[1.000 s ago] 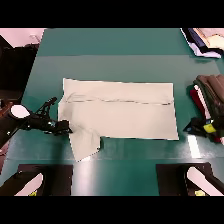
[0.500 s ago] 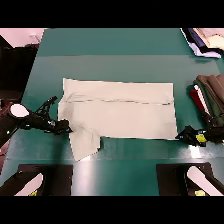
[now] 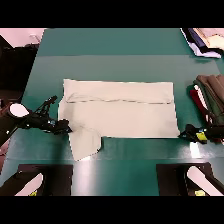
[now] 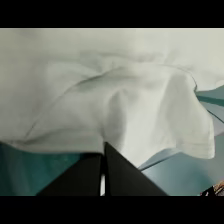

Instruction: Fold the shirts.

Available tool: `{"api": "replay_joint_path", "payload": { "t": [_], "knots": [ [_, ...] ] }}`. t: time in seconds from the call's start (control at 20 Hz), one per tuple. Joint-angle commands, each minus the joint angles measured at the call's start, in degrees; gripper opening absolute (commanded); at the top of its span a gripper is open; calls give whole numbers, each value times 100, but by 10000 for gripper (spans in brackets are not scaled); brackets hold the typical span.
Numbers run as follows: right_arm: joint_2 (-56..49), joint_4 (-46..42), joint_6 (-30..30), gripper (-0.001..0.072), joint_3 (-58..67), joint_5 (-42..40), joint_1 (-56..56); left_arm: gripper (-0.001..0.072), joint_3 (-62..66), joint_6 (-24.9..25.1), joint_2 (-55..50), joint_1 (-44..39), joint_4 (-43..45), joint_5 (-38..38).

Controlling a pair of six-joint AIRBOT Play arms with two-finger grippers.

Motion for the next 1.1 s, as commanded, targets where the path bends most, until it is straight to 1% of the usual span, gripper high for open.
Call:
{"api": "replay_joint_path", "payload": {
  "t": [0.0, 0.1, 0.2, 0.25, 0.3, 0.4, 0.5, 0.65, 0.8, 1.05],
  "knots": [
    [299, -516, 219, 14, 529, 780, -2, 23, 142, 61, 286, -2, 136, -573],
    [793, -1025, 439, 14, 896, 1325, -2, 23, 142, -109, 774, -2, 107, -966],
    [1300, -1453, 608, 13, 1154, 1781, 0, 23, 144, -289, 1180, -2, -201, -1633],
    [1526, -1534, 758, 13, 1222, 1838, 0, 23, 149, -358, 1408, -2, -485, -1871],
    [1696, -1471, 835, 13, 1248, 1770, 0, 24, 149, -417, 1591, -2, -732, -1930],
    [1902, -1073, 874, 13, 1248, 1482, 74, 24, 306, -411, 1753, -2, -879, -1860],
    [1965, -807, 876, 13, 1250, 1051, 385, 24, 634, -369, 1714, -2, -688, -1320],
    [1690, -756, 1198, 13, 1473, 522, 1075, 24, 960, -304, 1690, -2, -271, -72],
    [979, -776, 1399, 13, 2033, 76, 1657, 24, 1010, -304, 1421, -2, -177, 638],
    [-345, -780, 1478, 13, 2835, -186, 2063, 25, 1023, -304, 551, -2, -181, 1803]
  ]
}}
